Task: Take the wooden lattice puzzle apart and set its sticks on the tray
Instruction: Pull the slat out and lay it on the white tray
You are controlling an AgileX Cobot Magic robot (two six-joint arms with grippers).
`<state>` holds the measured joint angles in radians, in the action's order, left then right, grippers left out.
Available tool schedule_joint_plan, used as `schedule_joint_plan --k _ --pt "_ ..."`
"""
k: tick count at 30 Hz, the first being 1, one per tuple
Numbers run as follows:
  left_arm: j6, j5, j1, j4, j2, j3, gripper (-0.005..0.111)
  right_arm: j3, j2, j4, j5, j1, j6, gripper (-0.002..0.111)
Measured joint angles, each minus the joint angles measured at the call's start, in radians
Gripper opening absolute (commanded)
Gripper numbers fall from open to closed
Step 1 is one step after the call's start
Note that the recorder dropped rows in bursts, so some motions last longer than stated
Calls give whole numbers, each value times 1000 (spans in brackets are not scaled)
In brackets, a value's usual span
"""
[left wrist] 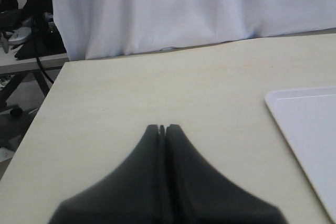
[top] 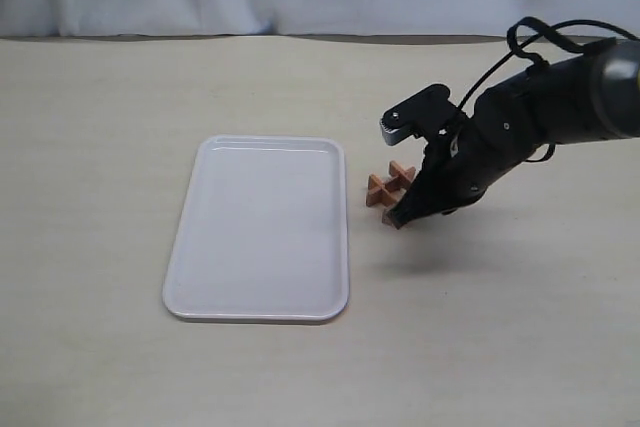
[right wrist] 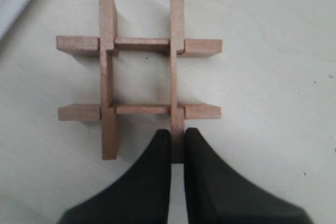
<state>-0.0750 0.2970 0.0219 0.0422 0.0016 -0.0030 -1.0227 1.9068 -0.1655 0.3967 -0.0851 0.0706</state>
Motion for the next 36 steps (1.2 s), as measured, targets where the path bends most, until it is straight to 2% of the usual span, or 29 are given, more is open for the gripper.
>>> schedule_joint_plan --k 9,14,18,27,36 --pt "0 0 0 0 0 0 0 0 -191 23 115 0 17 4" --pt "0 0 0 0 0 0 0 0 -323 165 147 -3 34 4" --pt "0 0 0 0 0 0 0 -11 -362 272 150 -77 102 4" --pt "0 0 0 0 0 0 0 -209 -143 302 159 -259 100 4" --pt "0 0 0 0 0 0 0 -374 146 319 157 -289 70 5"
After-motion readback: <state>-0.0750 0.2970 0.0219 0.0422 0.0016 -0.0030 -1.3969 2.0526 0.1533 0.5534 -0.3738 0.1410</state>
